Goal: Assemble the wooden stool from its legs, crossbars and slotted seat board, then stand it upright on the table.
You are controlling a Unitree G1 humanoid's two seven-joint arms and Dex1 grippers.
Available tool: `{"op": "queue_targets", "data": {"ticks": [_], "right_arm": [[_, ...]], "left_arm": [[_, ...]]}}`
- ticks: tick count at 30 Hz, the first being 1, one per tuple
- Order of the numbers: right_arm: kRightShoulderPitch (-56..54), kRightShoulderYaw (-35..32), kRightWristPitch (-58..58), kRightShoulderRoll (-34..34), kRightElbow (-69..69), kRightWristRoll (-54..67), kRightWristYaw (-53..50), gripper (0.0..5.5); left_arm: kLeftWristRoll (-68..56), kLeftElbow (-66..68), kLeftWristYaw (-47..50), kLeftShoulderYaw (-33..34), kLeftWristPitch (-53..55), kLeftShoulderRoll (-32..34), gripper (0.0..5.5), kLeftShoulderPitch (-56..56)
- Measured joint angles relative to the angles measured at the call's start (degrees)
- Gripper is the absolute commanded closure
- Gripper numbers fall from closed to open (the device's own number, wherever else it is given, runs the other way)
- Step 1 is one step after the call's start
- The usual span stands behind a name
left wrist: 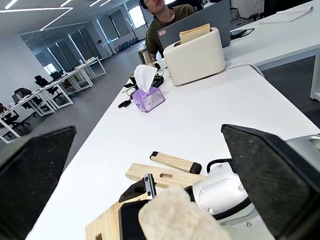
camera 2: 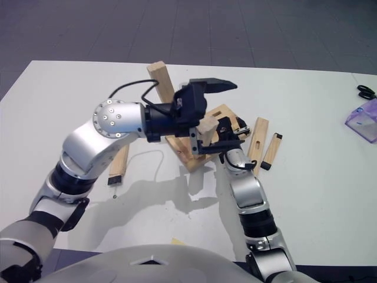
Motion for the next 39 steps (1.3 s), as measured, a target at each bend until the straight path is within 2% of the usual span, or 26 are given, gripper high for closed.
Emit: {"op": "queue_targets", "data": {"ticks": [6,10,14,18,22,24,28,32,39], "right_arm": [[0.4,0.0,-0.3,0.4,-0.9,-0.2,1.0,0.12],[1.8,0.1,-1.0,1.2,-1.8,2.0,4.8,0.12],[2.3,-0.4,-1.0,4.7,-5.1,9.7,10.3,0.12],[2.1,-3.0,-1.1,7.2,-6.8,14.1,11.6,0.12],[0.8,-8.5,-1.6,6.3,-6.3,14.4,10.1,0.12],[-0.7,-11.7,-2.6,5.1,-4.2,13.9,8.7,0.12],[-5.3,-15.7,-5.5,1.0,3.0,10.5,5.4,0.12],[-10.6,-15.5,-11.4,-1.5,14.3,7.6,4.7,0.12],[-22.0,-12.8,-27.1,-5.8,45.8,0.6,1.8,0.12]], "left_arm": [[4.1,4.2,-2.2,7.4,-4.0,6.9,0.1,-0.2],[8.4,8.9,1.1,13.4,-4.9,9.4,0.1,-0.1],[12.4,9.0,2.7,12.9,-6.5,9.1,0.1,1.8],[16.6,10.5,6.0,12.7,-7.0,8.6,0.1,2.7],[15.6,11.2,10.2,17.2,-3.3,5.7,0.1,3.2],[13.2,11.0,12.7,20.2,-0.3,2.3,0.1,3.1],[13.6,11.8,14.3,20.8,0.3,1.6,0.1,2.5],[13.8,12.7,15.0,21.0,0.8,0.4,0.1,2.2],[13.8,13.0,14.3,20.2,0.7,-0.5,0.1,0.2]]}}
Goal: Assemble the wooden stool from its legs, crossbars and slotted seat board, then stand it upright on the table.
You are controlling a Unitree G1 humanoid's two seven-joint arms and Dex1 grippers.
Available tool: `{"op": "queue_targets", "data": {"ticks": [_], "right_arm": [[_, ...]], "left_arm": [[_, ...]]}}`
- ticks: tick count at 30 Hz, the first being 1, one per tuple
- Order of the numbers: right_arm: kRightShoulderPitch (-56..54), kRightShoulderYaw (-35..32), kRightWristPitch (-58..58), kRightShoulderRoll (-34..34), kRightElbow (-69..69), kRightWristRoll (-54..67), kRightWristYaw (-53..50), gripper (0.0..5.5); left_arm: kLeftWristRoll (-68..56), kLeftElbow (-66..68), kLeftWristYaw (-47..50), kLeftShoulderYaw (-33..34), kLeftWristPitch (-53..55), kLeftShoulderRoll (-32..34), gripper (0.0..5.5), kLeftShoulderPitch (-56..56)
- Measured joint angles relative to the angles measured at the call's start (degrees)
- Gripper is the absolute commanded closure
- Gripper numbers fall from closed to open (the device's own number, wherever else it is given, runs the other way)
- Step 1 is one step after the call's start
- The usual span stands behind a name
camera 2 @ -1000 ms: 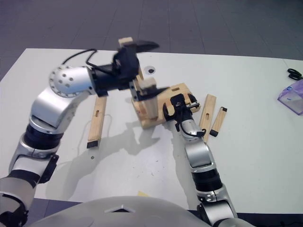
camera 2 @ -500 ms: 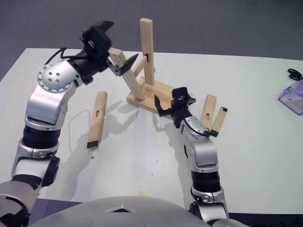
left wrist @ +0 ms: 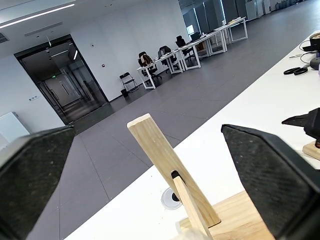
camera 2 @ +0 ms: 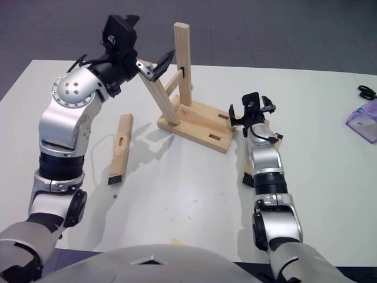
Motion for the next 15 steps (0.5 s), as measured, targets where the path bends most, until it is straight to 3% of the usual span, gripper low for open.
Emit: {"op": "queue_targets", "data": {"ticks": [3,6,15], "right_arm": [[-5.1,2.1,-6.3,-1.5,10.9,-2.4,0.4,0.12],[-5.7,3.9,-7.3,-3.7,11.8,-2.6,5.9,0.12],[14.7,8.9,2.0,-8.1,-22.8,0.3,21.2,0.12]], "left_arm": [[-1.0,0.0,-1.7,0.0,-0.1,0.0,0.1,-0.7],[-1.1,-0.1,-2.7,0.1,-0.6,0.2,0.1,-1.4],[-0.9,-0.1,-2.7,4.2,-0.8,3.0,0.1,-0.9]]}}
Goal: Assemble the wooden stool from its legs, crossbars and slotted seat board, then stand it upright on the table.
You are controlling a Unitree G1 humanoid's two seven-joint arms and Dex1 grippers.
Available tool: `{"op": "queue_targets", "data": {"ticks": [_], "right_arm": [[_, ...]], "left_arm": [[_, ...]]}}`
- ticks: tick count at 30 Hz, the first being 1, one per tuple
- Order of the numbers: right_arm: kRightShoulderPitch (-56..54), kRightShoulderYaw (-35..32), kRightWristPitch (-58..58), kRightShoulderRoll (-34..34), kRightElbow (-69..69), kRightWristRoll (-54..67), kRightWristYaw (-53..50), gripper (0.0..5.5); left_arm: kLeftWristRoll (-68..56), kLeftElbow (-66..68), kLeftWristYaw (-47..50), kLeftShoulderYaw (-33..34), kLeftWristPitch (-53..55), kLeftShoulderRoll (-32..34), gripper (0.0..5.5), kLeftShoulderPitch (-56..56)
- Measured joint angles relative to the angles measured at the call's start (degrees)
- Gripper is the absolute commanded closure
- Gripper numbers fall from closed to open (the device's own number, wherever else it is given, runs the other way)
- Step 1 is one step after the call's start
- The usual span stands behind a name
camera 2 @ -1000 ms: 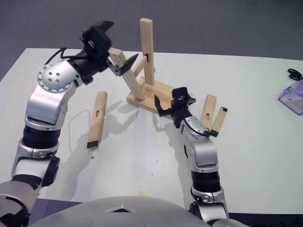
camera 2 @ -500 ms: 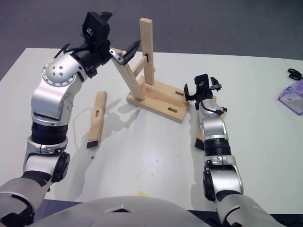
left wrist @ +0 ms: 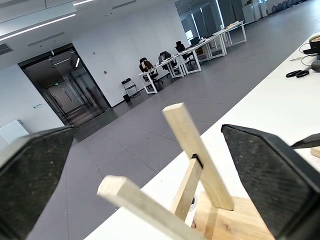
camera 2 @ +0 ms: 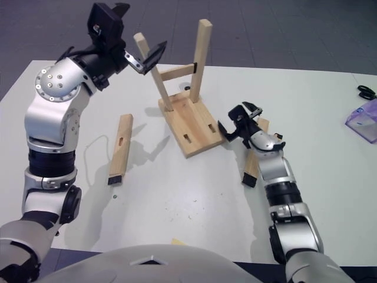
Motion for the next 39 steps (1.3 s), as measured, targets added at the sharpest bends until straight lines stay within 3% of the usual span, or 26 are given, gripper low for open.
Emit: {"op": "queue_targets", "data": {"ticks": [5,11,16,19,23,27,30,39], "right_arm": [[10.6,5.3,5.7,5.4,-13.8,2.8,1.1,0.12],[11.5,5.5,6.7,8.1,-14.9,2.9,-1.5,0.12],[12.2,-0.6,4.9,9.7,-12.9,6.3,-4.2,0.12],[12.3,-7.8,3.4,13.0,-14.3,11.9,-7.4,0.12],[11.0,-17.3,2.1,13.8,-18.2,15.0,-13.3,0.12],[10.4,-22.3,2.4,11.4,-19.9,14.9,-16.4,0.12],[7.3,-25.6,2.3,9.3,-19.1,13.6,-19.3,0.12],[8.8,-29.1,9.7,5.5,-14.6,11.4,-22.1,0.12]], "left_arm": [[0.0,-0.1,1.3,0.9,0.0,0.0,0.1,1.0],[0.2,-0.6,2.0,1.0,0.0,-0.1,0.1,1.4],[2.4,-2.1,3.2,1.6,-0.2,2.1,0.1,6.0],[4.6,-5.1,4.3,2.5,2.3,4.6,0.1,14.6],[4.5,-15.3,4.8,5.3,13.8,6.5,0.1,33.0],[2.6,-28.0,6.7,5.0,25.9,4.0,0.1,46.7],[2.1,-30.1,8.8,0.7,29.5,0.9,0.1,49.5],[3.4,-32.8,14.7,1.1,29.6,-1.0,0.1,47.3]]}}
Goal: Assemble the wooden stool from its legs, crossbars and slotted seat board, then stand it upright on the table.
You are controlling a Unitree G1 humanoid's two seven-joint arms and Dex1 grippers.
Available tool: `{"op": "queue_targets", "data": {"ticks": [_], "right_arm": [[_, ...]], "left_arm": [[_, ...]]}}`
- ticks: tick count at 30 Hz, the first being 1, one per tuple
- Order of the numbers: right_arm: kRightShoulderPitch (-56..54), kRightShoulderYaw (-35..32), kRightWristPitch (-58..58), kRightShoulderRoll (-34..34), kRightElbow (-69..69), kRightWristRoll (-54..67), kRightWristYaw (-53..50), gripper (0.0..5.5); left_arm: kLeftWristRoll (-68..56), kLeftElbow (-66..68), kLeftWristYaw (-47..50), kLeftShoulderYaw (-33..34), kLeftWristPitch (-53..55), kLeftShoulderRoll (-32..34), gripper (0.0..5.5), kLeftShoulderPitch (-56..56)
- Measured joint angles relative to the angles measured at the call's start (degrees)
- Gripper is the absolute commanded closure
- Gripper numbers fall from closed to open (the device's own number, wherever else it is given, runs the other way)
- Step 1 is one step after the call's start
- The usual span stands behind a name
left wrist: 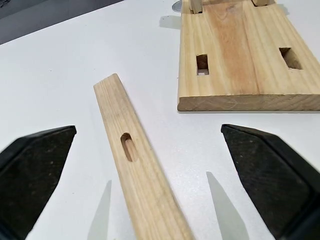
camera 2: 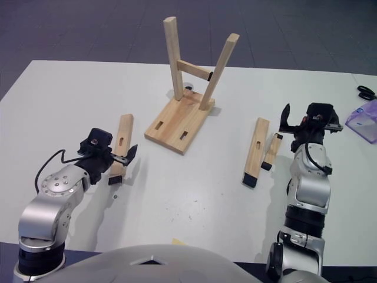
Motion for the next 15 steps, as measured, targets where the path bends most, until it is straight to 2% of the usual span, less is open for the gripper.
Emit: {"op": "queue_targets", "data": {"ticks": [5,11,15], "right_arm": [[0.6,0.5,1.3,0.4,-1.9,0.2,0.1,0.12],[0.1,1.4,1.3,0.5,-2.2,-0.3,-0.2,0.1],[0.0,2.3,1.3,1.6,-2.7,-0.8,-1.2,0.1]], "left_arm": [[1.0,0.1,1.2,-1.2,2.2,0.0,0.1,5.9],[-1.3,2.1,0.1,-1.2,2.6,-1.6,0.94,6.7],[-1.7,3.1,-2.5,-0.6,2.1,1.3,1.65,5.8]]}}
